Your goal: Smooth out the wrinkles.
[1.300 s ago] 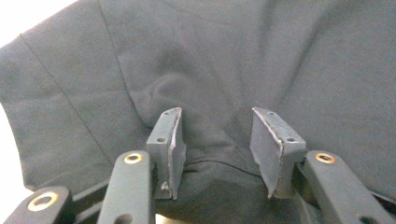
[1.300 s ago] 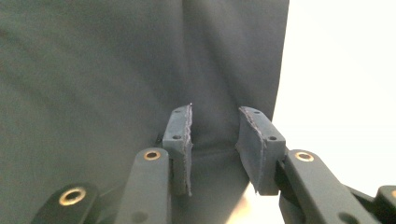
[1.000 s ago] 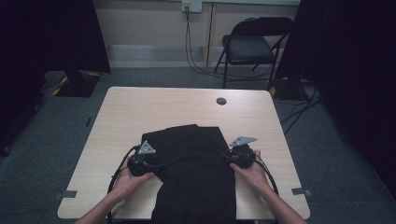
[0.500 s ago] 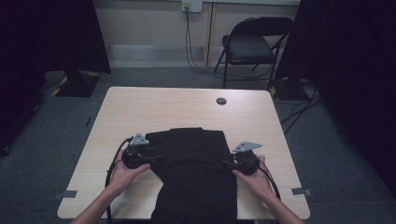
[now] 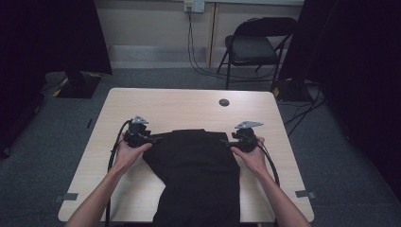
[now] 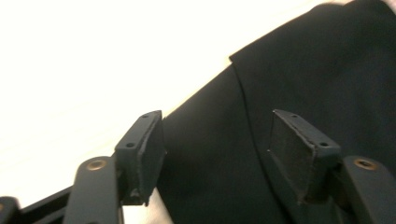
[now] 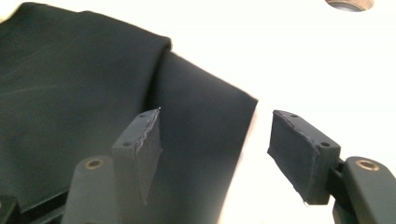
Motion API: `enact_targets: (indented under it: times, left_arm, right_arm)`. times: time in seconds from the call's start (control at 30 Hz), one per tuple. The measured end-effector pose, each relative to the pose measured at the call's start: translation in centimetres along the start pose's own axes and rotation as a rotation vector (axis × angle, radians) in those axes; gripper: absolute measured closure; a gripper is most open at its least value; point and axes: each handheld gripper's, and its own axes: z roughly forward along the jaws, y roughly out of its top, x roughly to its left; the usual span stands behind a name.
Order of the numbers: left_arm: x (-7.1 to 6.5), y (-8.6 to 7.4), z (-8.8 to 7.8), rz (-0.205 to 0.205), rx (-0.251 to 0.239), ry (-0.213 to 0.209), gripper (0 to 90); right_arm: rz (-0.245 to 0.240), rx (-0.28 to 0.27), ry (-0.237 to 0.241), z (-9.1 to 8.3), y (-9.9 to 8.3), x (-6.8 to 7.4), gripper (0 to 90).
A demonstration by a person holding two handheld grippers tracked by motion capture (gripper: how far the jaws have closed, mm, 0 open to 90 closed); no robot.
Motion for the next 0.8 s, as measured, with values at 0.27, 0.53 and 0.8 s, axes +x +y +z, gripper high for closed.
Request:
enact_targets:
  times: [0.27, 0.53, 0.8]
  left_arm:
    - [1.3, 0.5, 1.6, -0.005, 0.043, 0.016, 33.3]
    - [1.3, -0.3, 3.1, -0.015, 0.072, 0.014, 29.0]
    - [1.0, -0.8, 3.6, 0.004, 0.069, 0.02, 27.3]
  right_arm:
    - [-0.012, 0.015, -0.014, 2.8, 0.8, -1.0, 32.4]
    - [-0.006, 0.03, -0.01, 3.9, 0.2, -1.8, 32.4]
    - [-0.006, 0.024, -0.017, 4.4, 0.2, -1.6, 32.0]
